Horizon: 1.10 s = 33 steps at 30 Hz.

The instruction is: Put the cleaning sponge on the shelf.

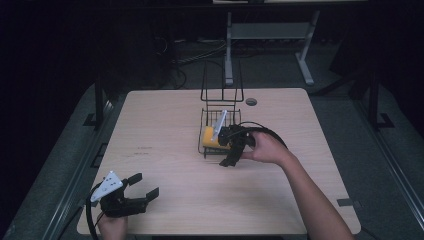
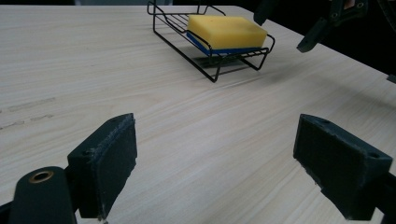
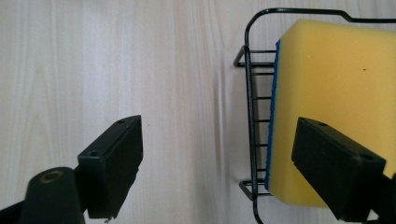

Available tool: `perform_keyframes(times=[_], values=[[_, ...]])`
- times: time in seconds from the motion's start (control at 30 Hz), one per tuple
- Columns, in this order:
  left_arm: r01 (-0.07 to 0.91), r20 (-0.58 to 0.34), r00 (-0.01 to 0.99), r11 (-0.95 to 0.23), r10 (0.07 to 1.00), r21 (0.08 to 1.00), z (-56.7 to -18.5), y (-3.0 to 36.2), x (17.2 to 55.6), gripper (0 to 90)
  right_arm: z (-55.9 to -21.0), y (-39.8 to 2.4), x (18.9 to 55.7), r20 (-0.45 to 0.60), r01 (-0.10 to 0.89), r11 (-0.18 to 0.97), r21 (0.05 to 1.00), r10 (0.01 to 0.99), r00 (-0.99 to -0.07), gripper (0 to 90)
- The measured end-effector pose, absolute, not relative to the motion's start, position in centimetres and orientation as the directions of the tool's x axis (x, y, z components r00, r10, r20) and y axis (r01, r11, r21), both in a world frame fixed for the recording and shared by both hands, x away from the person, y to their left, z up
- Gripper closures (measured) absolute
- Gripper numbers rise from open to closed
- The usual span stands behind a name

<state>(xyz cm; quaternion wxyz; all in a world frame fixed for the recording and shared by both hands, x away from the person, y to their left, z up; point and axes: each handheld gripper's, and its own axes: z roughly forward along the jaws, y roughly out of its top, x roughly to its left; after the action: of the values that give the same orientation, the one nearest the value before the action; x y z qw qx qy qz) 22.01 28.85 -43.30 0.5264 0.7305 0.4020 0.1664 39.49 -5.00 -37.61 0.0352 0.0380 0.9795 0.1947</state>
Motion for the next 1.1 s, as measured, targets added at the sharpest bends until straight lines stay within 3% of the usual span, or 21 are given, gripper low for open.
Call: perform_keyframes(times=[1.1], values=[[0.410,-0.171,0.626,-0.135,0.761,0.902,-43.3,28.8,21.9,12.8,-39.4,-7.4,36.9,-0.041,0.095,0.916,0.391,0.120,-0.992,15.6]])
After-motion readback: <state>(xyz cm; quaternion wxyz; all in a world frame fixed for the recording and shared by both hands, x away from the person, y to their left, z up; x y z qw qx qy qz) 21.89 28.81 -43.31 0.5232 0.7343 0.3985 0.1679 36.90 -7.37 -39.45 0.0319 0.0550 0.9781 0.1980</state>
